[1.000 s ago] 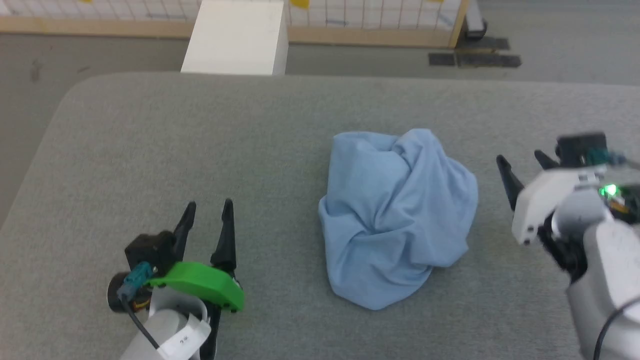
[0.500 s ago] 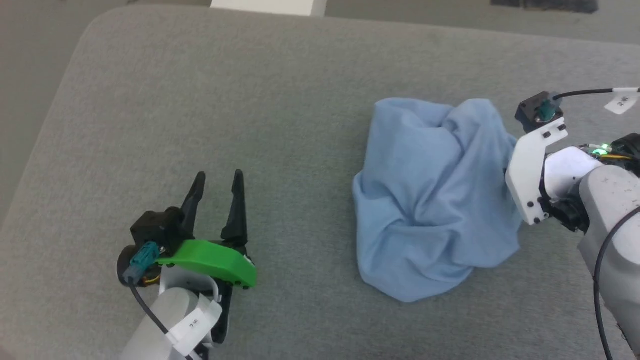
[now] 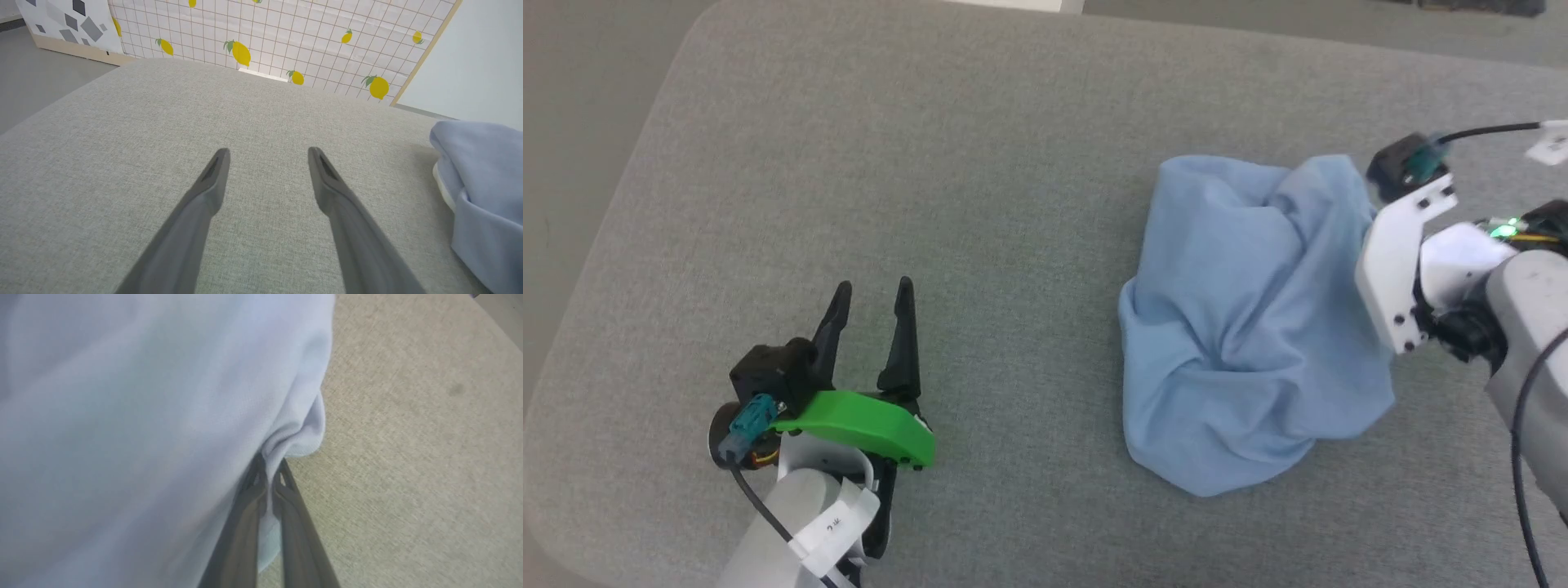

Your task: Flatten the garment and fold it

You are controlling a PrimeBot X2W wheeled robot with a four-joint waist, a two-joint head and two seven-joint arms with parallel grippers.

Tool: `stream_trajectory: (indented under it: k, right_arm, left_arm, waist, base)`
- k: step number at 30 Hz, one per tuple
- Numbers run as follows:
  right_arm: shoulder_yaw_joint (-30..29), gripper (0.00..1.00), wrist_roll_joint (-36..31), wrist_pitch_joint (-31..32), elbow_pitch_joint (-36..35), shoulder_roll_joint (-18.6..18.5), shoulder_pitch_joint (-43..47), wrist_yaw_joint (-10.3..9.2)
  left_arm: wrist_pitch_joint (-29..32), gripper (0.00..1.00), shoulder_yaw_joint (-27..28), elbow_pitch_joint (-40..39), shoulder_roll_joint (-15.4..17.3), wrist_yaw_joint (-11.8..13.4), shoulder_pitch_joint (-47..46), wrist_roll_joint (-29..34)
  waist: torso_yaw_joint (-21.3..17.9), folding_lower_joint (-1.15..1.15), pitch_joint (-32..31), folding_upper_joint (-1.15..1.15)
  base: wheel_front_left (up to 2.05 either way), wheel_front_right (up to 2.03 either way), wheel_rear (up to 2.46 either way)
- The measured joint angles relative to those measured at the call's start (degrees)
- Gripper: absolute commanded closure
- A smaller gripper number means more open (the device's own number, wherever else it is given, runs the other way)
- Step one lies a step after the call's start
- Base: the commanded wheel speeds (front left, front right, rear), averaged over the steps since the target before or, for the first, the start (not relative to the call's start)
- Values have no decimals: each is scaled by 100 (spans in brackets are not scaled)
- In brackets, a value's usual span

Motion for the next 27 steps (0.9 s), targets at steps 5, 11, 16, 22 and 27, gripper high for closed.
stream_trajectory:
  k: [5, 11, 16, 22, 27]
  right_arm:
    - [-749, 100, -3, -780, -148, 129, 5, 0]
    - [-2015, 100, -74, -1271, -601, 162, 535, 0]
    - [-3052, 100, -258, -1214, -1230, 443, 1916, 0]
    - [-3659, 100, -396, -775, -1727, 1285, 3599, 0]
    - [-3708, 100, -427, -600, -1849, 1825, 4292, 0]
  left_arm:
    - [-1, 0, 107, 59, 13, -26, 73, 37]
    - [1, 0, 172, 94, 90, -40, 299, 33]
    - [33, 0, 193, 47, 148, -22, 454, 16]
    - [93, 0, 169, -20, 170, -15, 500, -13]
    - [143, 0, 138, -9, 169, -16, 503, -138]
  waist:
    - [-146, 0, -273, 0]
    - [-375, 0, -679, 0]
    - [-636, -1, -964, 0]
    - [-900, -1, -1185, 0]
    - [-969, -1, -1297, 0]
  base:
    - [0, 0, 0]
    - [0, 0, 0]
    - [0, 0, 0]
    - [0, 0, 0]
    - [0, 0, 0]
